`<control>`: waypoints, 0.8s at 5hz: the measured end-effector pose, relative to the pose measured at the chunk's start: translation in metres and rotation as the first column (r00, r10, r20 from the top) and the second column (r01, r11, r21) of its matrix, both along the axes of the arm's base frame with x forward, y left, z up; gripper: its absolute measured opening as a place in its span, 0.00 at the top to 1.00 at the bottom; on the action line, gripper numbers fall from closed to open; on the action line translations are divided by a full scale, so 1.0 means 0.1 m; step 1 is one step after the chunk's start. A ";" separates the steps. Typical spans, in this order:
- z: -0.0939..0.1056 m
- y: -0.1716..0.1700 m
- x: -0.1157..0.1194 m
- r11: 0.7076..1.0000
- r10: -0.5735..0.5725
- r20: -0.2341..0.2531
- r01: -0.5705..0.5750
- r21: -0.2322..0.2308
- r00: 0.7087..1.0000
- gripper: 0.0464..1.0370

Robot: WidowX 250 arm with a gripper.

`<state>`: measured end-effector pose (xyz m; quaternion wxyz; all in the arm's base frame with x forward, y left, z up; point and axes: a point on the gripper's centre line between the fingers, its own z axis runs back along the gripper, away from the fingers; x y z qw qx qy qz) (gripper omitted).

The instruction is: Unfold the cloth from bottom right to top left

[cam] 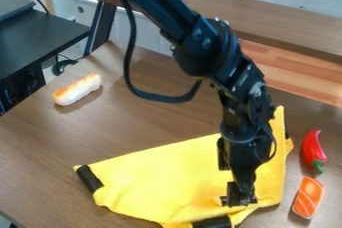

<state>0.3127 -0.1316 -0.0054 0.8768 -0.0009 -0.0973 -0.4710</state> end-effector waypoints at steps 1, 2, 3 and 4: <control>-0.09 -0.03 -0.03 1.000 -0.019 -0.016 0.020 0.005 1.000 0.06; -0.20 -0.08 -0.08 0.999 -0.035 -0.042 0.035 0.008 0.999 0.29; -0.24 -0.10 -0.09 0.999 -0.032 -0.052 0.031 -0.006 0.998 0.60; -0.23 -0.13 -0.08 0.999 -0.038 -0.045 0.037 -0.026 0.998 0.86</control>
